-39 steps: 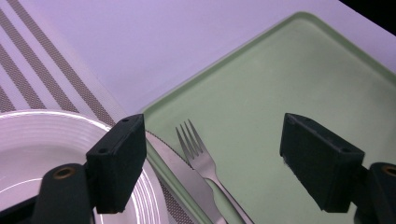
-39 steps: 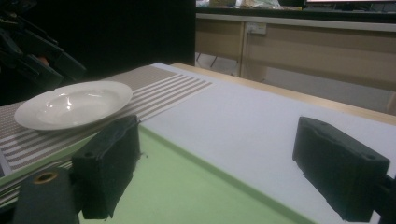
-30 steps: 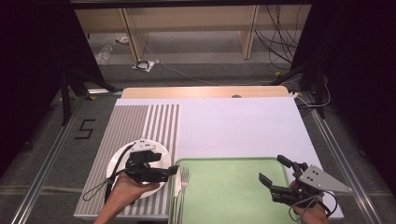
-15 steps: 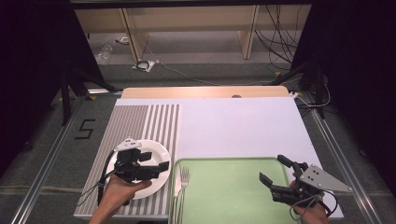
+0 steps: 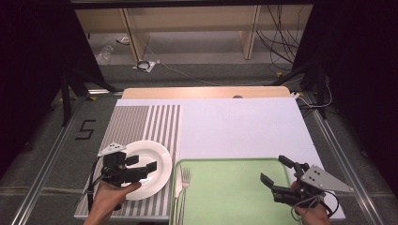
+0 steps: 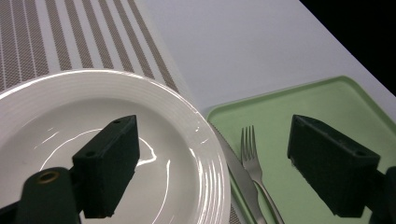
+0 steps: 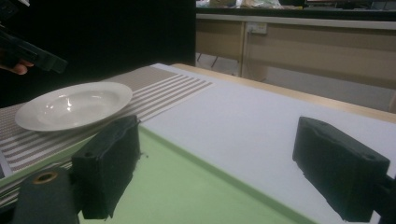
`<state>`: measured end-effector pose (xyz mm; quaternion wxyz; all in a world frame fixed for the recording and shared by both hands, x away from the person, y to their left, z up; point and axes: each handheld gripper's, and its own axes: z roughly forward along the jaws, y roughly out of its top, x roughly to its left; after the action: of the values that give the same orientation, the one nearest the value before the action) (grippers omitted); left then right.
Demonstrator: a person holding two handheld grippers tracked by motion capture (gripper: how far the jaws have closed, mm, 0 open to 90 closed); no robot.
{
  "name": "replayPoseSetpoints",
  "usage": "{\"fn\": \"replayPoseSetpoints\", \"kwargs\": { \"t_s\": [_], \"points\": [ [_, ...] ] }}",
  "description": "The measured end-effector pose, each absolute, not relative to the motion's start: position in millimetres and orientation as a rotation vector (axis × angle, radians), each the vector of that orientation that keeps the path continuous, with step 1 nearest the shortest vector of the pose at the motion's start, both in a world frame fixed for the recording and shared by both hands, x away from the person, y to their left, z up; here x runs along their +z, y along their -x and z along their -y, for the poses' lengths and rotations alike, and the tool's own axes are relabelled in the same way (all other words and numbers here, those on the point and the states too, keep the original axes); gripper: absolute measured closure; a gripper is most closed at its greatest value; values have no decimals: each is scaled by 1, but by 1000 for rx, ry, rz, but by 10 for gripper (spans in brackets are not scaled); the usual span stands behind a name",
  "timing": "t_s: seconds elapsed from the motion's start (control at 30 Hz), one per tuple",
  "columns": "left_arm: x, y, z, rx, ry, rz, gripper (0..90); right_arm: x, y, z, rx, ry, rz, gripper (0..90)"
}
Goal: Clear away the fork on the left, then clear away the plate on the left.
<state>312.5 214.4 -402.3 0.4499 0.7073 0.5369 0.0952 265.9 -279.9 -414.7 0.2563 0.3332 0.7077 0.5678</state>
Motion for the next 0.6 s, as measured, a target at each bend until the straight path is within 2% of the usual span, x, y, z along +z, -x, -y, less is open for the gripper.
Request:
{"fn": "replayPoseSetpoints", "kwargs": {
  "t_s": [0.6],
  "points": [
    [-416, -306, -244, 282, -1631, -1485, 166, -414, -266, 279, 1545, -897, -1920, 157]
  ]
}}
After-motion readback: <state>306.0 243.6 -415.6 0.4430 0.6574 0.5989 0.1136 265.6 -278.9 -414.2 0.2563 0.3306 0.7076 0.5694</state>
